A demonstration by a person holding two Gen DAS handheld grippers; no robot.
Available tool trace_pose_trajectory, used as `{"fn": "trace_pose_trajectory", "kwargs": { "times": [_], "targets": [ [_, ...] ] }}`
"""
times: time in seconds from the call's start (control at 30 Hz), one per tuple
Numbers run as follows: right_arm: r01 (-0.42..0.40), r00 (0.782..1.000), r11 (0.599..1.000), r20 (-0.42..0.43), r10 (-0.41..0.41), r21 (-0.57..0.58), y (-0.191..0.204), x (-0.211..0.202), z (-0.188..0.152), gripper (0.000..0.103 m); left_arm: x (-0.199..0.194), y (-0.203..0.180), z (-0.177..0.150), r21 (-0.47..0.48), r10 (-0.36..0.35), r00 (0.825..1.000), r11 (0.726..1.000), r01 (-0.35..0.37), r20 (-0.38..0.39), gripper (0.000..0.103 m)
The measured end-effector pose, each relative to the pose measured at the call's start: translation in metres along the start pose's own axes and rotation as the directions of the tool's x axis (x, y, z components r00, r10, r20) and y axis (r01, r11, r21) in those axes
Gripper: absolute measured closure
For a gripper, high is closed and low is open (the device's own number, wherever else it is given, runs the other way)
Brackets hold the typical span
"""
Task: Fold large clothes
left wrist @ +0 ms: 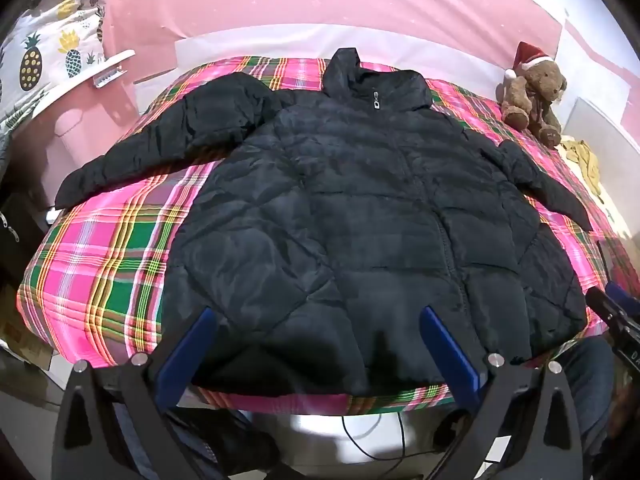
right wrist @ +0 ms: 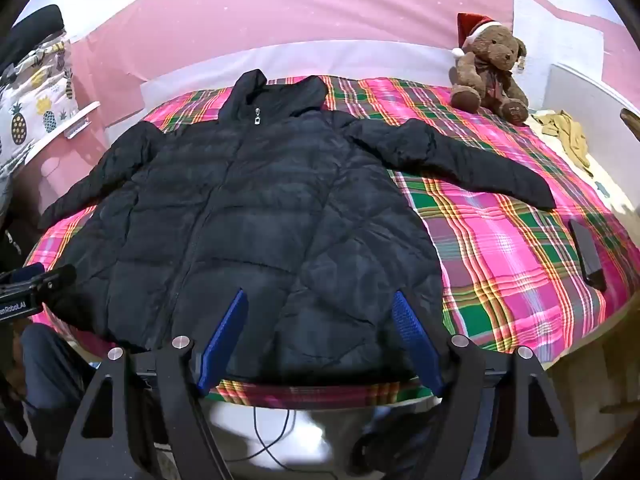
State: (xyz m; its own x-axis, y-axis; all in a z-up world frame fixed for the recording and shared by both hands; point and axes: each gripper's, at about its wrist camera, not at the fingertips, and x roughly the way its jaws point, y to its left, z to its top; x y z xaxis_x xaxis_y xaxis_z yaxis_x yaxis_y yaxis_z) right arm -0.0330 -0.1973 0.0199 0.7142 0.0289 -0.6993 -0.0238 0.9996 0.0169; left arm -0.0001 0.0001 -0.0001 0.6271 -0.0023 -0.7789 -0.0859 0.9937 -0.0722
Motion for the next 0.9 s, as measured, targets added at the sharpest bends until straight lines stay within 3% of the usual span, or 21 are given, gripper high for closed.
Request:
{"fn": "trace_pose_trajectory", "kwargs": {
  "times": [0.9],
  "targets": [
    [0.008, 1.000, 1.000, 0.009, -0.008, -0.007, 0.0004, -0.0088, 0.0035, 0.028, -0.0076, 0.0005, -0.0019, -0.002, -0.005, 1.000, 1.000, 0.005, 0.002, 0.000]
  ]
}}
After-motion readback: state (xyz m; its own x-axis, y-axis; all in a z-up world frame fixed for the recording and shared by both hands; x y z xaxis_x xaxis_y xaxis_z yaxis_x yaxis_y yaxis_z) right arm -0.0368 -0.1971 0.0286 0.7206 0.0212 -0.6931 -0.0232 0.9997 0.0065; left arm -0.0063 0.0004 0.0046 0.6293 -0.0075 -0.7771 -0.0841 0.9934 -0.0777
